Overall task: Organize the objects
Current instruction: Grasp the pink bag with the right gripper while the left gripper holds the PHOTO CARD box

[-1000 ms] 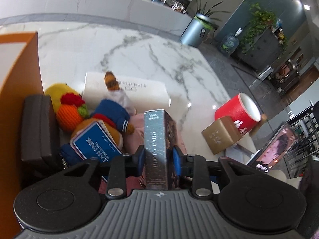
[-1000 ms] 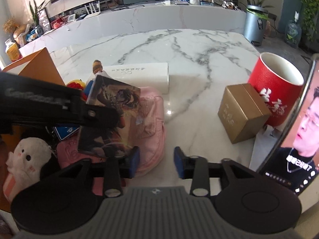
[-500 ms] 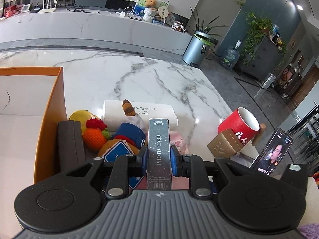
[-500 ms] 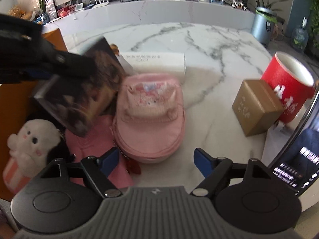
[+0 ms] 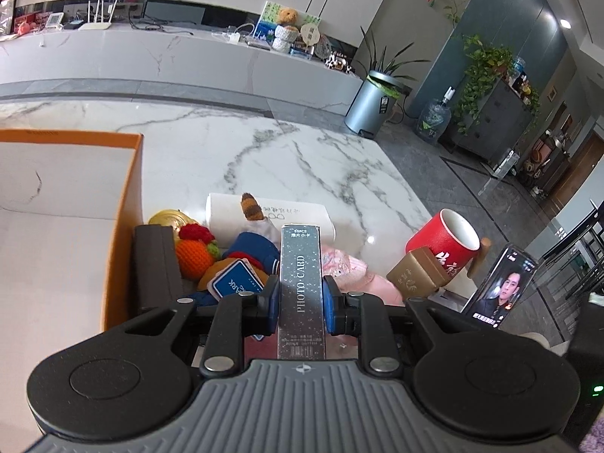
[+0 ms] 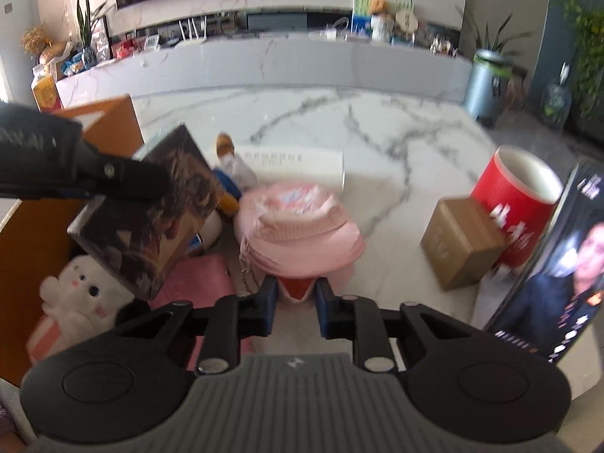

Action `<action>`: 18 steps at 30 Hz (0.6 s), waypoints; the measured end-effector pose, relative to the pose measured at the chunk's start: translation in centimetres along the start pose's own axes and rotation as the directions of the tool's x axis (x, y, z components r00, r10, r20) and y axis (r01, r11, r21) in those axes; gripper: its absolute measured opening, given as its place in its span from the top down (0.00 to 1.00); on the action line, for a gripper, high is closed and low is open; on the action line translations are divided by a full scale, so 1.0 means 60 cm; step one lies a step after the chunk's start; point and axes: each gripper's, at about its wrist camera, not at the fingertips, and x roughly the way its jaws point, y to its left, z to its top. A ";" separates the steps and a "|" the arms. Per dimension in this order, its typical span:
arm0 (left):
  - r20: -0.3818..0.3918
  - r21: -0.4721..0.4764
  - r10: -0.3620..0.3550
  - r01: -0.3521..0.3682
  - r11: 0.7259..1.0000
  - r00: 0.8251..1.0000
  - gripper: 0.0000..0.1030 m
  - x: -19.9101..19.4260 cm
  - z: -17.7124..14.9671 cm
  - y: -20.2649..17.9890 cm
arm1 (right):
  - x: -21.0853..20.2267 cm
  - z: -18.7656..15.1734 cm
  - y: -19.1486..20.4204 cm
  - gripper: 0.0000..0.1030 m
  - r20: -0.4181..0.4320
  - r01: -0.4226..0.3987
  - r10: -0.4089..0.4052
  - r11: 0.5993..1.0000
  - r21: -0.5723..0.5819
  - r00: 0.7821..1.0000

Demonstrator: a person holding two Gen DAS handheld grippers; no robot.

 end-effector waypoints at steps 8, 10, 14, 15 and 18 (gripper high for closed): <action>0.036 0.025 -0.027 0.026 0.999 0.999 0.74 -0.045 -0.008 0.001 | -0.104 0.017 0.015 0.84 0.067 -0.012 0.014 1.000 -0.022 0.998; 0.037 0.046 -0.035 0.034 0.998 0.999 0.74 -0.053 -0.012 0.001 | -0.130 0.022 0.019 0.84 0.042 -0.043 0.043 0.999 -0.014 0.998; 0.032 0.062 -0.050 0.048 0.997 0.998 0.74 -0.055 -0.016 0.006 | -0.163 0.028 0.037 0.84 0.015 -0.084 0.085 0.996 -0.034 0.996; 0.028 0.057 -0.053 0.051 0.997 0.998 0.74 -0.054 -0.016 0.009 | -0.160 0.030 0.044 0.84 0.017 -0.080 0.080 0.996 -0.043 0.997; 0.011 0.056 -0.046 0.045 0.997 0.999 0.74 -0.050 -0.019 0.016 | -0.140 0.034 0.061 0.84 0.040 -0.074 0.077 0.995 -0.068 0.996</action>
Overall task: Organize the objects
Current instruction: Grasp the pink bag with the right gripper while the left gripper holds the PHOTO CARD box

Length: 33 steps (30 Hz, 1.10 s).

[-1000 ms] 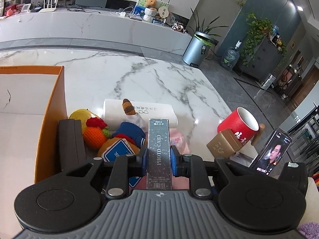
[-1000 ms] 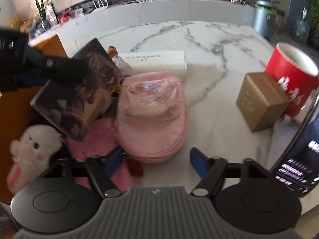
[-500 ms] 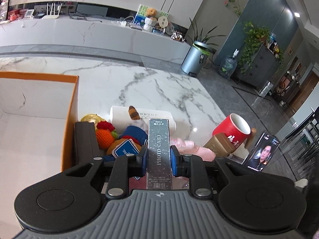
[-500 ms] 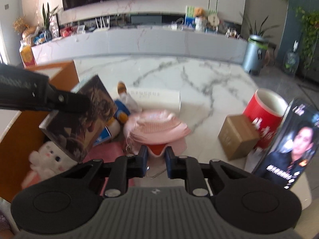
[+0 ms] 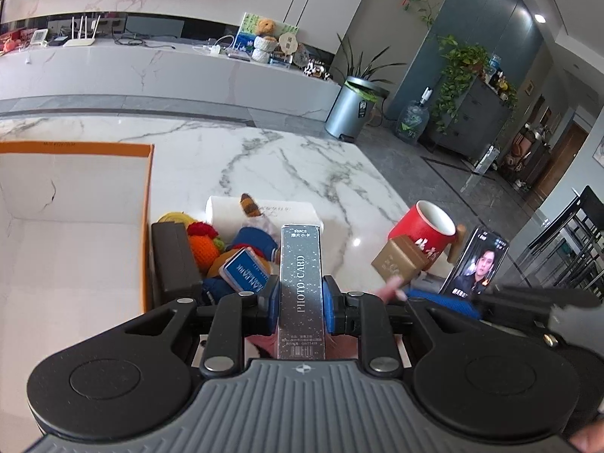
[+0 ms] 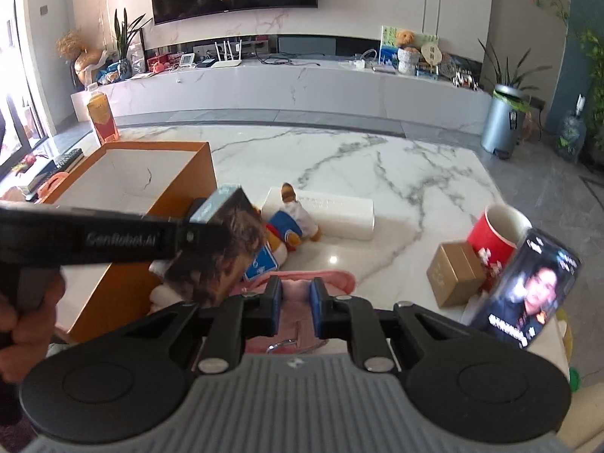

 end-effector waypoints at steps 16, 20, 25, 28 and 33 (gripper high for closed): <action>-0.054 -0.011 0.013 -0.014 1.000 0.998 0.74 0.074 0.022 0.023 | 0.133 0.043 -0.052 0.62 0.103 -0.023 0.005 0.985 0.173 0.995; -0.074 -0.016 0.021 -0.022 1.000 0.997 0.74 0.088 0.016 0.026 | 0.151 0.035 -0.063 0.42 0.086 0.029 -0.045 0.983 0.182 0.995; -0.078 -0.016 0.018 -0.019 1.000 0.997 0.74 0.094 0.013 0.026 | 0.168 0.026 -0.080 0.25 0.049 0.061 -0.072 0.977 0.203 0.996; -0.079 -0.018 0.017 -0.019 1.000 0.997 0.74 0.094 0.013 0.027 | 0.173 0.025 -0.081 0.19 0.019 0.092 -0.097 0.976 0.195 0.995; -0.082 -0.016 0.016 -0.018 1.000 0.997 0.74 0.094 0.012 0.026 | 0.182 0.024 -0.077 0.11 -0.065 0.183 -0.174 0.970 0.163 0.983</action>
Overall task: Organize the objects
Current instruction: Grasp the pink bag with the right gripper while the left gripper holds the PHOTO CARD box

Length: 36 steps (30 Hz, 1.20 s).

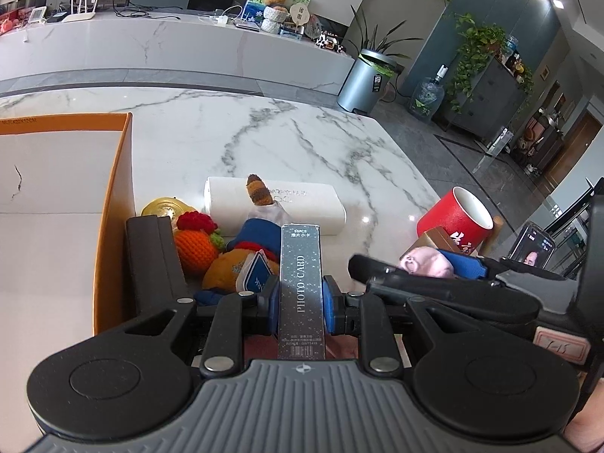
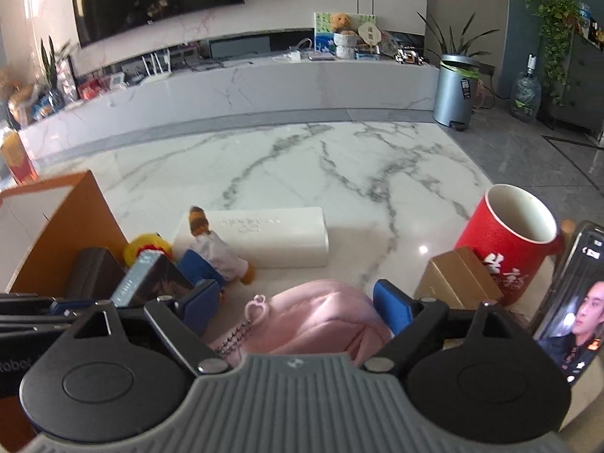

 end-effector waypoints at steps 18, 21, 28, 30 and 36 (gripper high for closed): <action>0.003 0.010 -0.019 0.019 1.000 1.000 0.74 -0.005 -0.009 -0.016 | -0.011 -0.028 -0.003 0.04 -0.060 0.071 -0.072 0.997 -0.015 0.996; 0.012 0.001 -0.020 0.020 1.000 1.000 0.74 -0.018 -0.007 -0.010 | -0.017 -0.024 -0.004 0.05 -0.007 0.002 -0.003 0.999 -0.037 1.000; 0.008 -0.016 -0.032 0.032 0.999 0.999 0.74 -0.021 -0.008 -0.007 | -0.056 -0.012 -0.020 0.04 0.017 -0.011 0.010 0.999 0.050 1.000; 0.004 -0.018 -0.036 0.036 0.999 0.999 0.74 -0.020 -0.009 -0.008 | -0.062 -0.016 -0.031 0.04 -0.004 0.001 0.000 0.997 0.083 1.000; 0.002 -0.014 -0.059 0.059 0.998 0.998 0.74 -0.020 -0.015 -0.016 | -0.064 -0.048 -0.094 0.04 -0.096 0.018 0.011 0.956 0.293 0.995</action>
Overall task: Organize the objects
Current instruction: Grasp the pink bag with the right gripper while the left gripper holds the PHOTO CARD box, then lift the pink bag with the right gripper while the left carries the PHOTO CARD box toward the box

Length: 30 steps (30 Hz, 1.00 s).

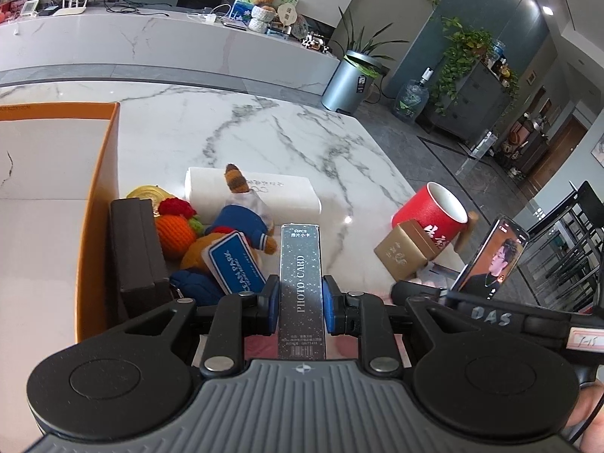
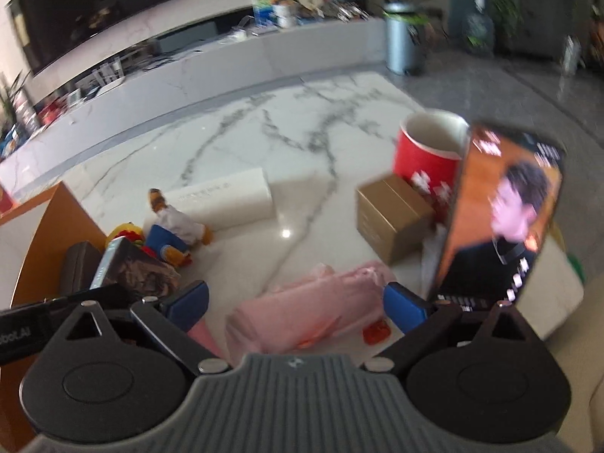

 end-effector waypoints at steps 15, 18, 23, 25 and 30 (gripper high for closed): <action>-0.040 0.053 -0.059 0.061 0.997 0.997 0.74 0.016 -0.017 -0.026 | -0.017 -0.099 -0.089 0.04 -0.125 0.072 -0.023 0.912 0.405 0.992; -0.056 0.072 -0.072 0.076 0.995 0.996 0.74 0.028 -0.024 -0.034 | -0.008 -0.119 -0.104 0.04 -0.148 0.037 0.040 0.875 0.484 0.988; -0.083 0.081 -0.062 0.069 0.994 0.995 0.74 0.043 -0.036 -0.040 | 0.013 -0.128 -0.097 0.16 -0.146 -0.012 0.101 0.858 0.513 0.984; -0.094 0.078 -0.065 0.073 0.994 0.993 0.74 0.047 -0.039 -0.040 | 0.022 -0.131 -0.092 0.18 -0.154 -0.018 0.112 0.859 0.512 0.982; -0.096 0.079 -0.065 0.072 0.994 0.993 0.74 0.048 -0.040 -0.039 | 0.033 -0.129 -0.088 0.23 -0.165 -0.019 0.117 0.866 0.499 0.979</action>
